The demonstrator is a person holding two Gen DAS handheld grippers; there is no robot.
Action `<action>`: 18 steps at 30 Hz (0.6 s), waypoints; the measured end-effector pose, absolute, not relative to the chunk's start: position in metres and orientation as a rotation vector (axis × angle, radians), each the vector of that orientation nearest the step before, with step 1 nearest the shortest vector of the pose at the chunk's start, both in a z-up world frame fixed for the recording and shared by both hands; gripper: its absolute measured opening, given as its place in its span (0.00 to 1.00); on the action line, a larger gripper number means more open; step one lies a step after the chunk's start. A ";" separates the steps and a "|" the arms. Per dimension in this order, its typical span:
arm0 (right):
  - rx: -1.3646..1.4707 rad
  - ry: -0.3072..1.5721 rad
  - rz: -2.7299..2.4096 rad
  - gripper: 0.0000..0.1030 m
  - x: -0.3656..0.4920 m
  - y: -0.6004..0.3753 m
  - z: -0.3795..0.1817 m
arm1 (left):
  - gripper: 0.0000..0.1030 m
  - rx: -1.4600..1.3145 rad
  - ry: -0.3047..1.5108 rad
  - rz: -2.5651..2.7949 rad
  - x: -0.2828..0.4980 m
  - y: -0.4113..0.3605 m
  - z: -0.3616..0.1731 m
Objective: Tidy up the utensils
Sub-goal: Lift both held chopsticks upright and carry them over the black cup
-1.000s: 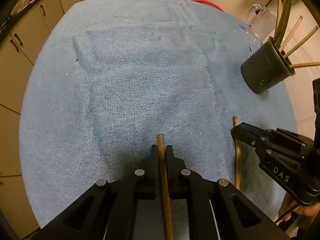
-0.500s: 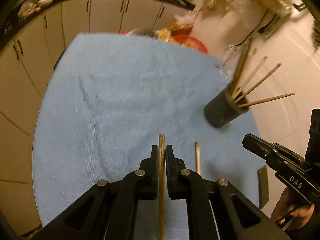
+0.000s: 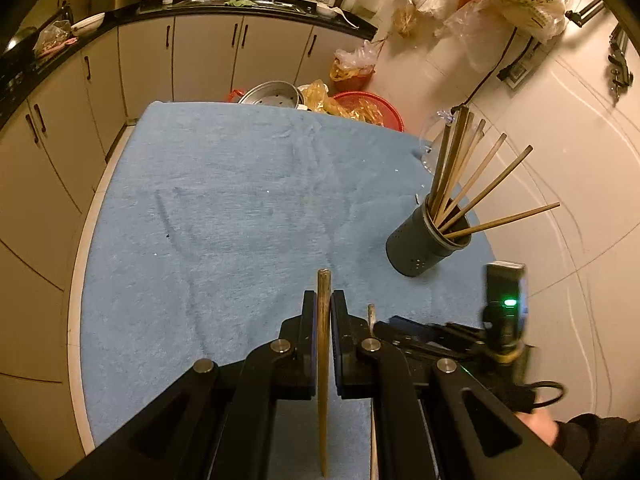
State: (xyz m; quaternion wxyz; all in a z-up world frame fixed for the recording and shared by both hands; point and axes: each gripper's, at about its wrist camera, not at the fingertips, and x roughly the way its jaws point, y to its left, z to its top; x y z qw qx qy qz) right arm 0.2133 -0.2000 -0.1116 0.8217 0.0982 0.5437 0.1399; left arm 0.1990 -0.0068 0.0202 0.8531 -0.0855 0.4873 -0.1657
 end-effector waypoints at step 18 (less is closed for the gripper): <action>0.206 1.027 0.355 0.08 0.202 -0.214 -0.054 | 0.06 -0.210 0.971 -0.375 0.198 0.000 0.046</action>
